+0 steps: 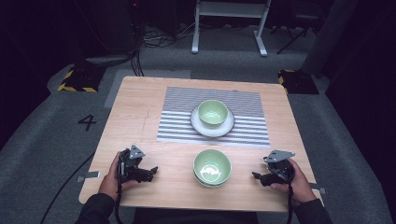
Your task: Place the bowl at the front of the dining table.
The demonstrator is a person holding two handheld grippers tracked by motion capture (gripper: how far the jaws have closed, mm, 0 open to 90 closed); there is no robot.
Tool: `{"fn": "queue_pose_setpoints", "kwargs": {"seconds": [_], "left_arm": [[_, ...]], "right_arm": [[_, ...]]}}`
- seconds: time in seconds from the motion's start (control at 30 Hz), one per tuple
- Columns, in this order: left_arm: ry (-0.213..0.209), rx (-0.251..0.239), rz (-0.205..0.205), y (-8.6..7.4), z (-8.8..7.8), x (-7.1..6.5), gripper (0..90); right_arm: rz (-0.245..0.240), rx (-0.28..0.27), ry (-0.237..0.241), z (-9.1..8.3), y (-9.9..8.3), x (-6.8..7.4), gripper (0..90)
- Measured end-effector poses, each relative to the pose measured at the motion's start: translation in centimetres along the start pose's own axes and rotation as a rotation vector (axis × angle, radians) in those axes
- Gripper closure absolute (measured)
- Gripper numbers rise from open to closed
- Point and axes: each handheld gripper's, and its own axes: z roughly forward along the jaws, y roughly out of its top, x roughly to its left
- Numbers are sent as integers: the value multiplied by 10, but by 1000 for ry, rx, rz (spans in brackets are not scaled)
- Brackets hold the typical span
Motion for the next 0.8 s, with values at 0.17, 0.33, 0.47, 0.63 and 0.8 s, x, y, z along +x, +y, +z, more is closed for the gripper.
{"fn": "queue_pose_setpoints", "kwargs": {"seconds": [0.17,0.33,0.47,0.63,0.8], "left_arm": [[-1,0,-3,0,0,0,2],[0,0,0,0,0,0,2],[0,0,0,0,0,0,2],[-1,-1,-1,0,0,0,3],[-1,0,0,0,0,0,2]], "right_arm": [[22,-23,14,-2,-9,-1,208],[66,-54,43,-4,-18,-5,200],[92,-90,48,-4,-25,-6,197],[96,-143,46,-5,-33,-5,191],[97,-154,48,-4,-35,-6,177]]}}
